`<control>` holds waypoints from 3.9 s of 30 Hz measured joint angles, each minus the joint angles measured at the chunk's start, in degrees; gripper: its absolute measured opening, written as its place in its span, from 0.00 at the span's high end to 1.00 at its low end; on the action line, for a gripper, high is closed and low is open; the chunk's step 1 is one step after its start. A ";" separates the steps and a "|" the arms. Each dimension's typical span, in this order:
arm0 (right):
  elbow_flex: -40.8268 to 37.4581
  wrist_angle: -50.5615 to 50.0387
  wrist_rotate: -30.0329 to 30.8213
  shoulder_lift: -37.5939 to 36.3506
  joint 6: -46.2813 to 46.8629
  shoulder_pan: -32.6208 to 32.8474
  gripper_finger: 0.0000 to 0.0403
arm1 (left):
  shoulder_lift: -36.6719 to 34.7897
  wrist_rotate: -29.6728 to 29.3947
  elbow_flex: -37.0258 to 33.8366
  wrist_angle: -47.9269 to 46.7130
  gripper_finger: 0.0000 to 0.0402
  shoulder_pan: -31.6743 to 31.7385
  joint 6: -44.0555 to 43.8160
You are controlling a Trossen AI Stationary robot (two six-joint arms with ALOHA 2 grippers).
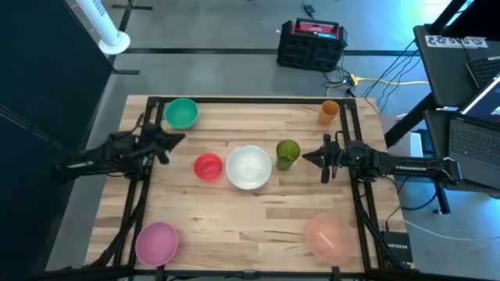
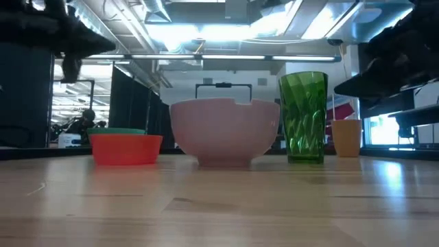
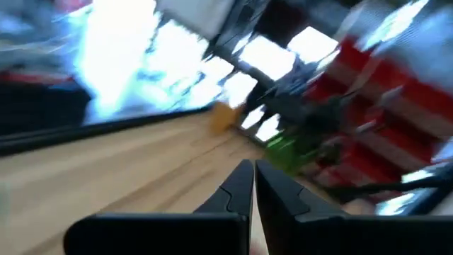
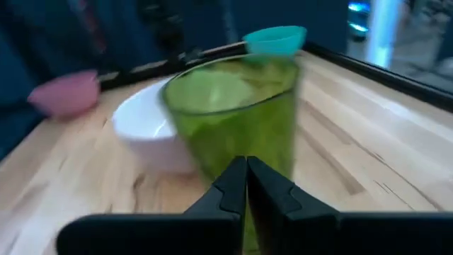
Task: Nest bowls inside each other
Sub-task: Stack the blue bowl on top of the pink bowl
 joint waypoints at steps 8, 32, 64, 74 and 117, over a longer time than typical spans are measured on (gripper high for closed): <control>1.85 -0.56 7.69 0.00 9.78 -0.02 1.00 | 22.32 -5.48 25.08 -23.06 1.00 4.21 0.84; 2.17 -8.00 7.66 0.02 18.12 -0.02 1.00 | 50.72 10.39 45.78 -54.53 0.68 26.27 32.94; 2.28 -9.57 5.68 0.02 17.66 -0.02 1.00 | 68.92 13.01 34.00 -38.53 0.68 37.76 52.03; 2.26 -9.59 5.70 0.02 17.63 -0.02 1.00 | 68.90 13.03 29.83 -36.60 0.68 39.51 54.05; 2.15 -8.22 4.86 8.38 15.93 -0.02 1.00 | 64.00 17.86 52.38 -56.12 1.00 -31.77 5.44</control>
